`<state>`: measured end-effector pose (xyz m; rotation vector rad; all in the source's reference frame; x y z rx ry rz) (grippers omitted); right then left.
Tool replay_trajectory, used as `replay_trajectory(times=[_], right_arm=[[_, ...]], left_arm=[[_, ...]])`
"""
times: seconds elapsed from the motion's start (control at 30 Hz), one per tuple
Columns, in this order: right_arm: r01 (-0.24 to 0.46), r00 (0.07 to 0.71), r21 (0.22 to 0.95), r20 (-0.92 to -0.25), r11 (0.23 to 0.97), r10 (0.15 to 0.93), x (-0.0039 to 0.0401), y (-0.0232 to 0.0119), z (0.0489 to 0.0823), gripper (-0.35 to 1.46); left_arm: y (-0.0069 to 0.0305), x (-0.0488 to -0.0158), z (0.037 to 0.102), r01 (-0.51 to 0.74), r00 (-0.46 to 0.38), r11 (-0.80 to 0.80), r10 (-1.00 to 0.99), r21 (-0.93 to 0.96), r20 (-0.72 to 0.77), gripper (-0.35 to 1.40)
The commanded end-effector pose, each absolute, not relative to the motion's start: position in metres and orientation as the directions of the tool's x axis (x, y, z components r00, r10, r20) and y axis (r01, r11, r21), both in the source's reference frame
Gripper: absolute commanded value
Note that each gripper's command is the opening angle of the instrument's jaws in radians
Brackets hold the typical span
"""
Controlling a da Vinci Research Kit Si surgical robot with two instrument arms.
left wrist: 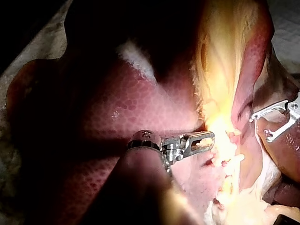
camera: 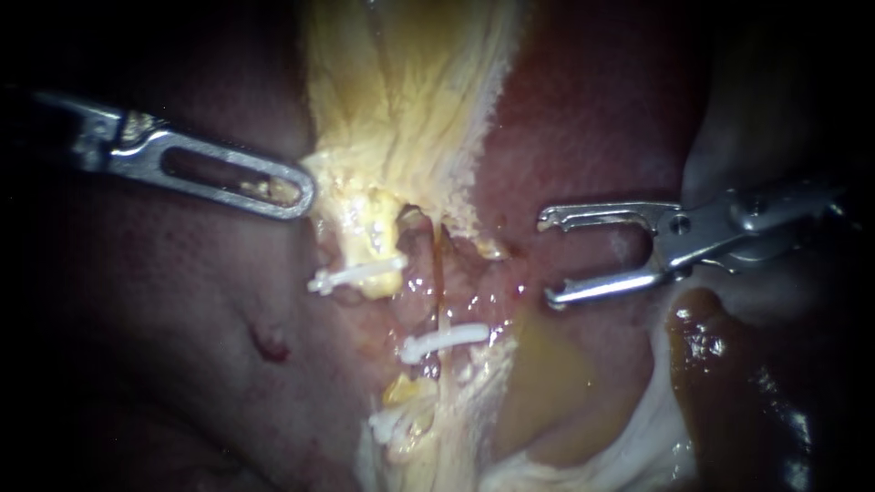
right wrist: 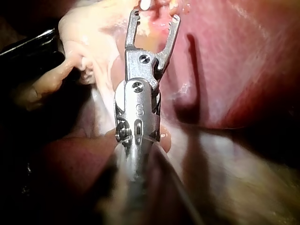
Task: Going back first clip right tube
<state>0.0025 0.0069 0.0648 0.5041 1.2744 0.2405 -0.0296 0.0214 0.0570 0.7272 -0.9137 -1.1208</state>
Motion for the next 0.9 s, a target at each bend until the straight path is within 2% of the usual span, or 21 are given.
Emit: replay_trajectory(times=[0.03,0.43,0.9], right_arm=[[0.106,0.286,0.487,-0.850,0.867,0.442,0.0027,0.0067,0.0648,0.50],[0.107,0.286,0.487,-0.850,0.867,0.442,0.0026,0.0065,0.0644,0.50],[0.109,0.286,0.488,-0.850,0.866,0.443,0.0028,0.0064,0.0640,0.50]], left_arm=[[0.0214,-0.0298,0.0574,0.428,0.163,0.288,-0.957,0.857,0.240,-0.35],[0.0208,-0.0348,0.0618,0.416,0.186,0.297,-0.953,0.859,0.239,-0.35],[0.0206,-0.0346,0.0619,0.414,0.192,0.299,-0.952,0.860,0.238,-0.35]])
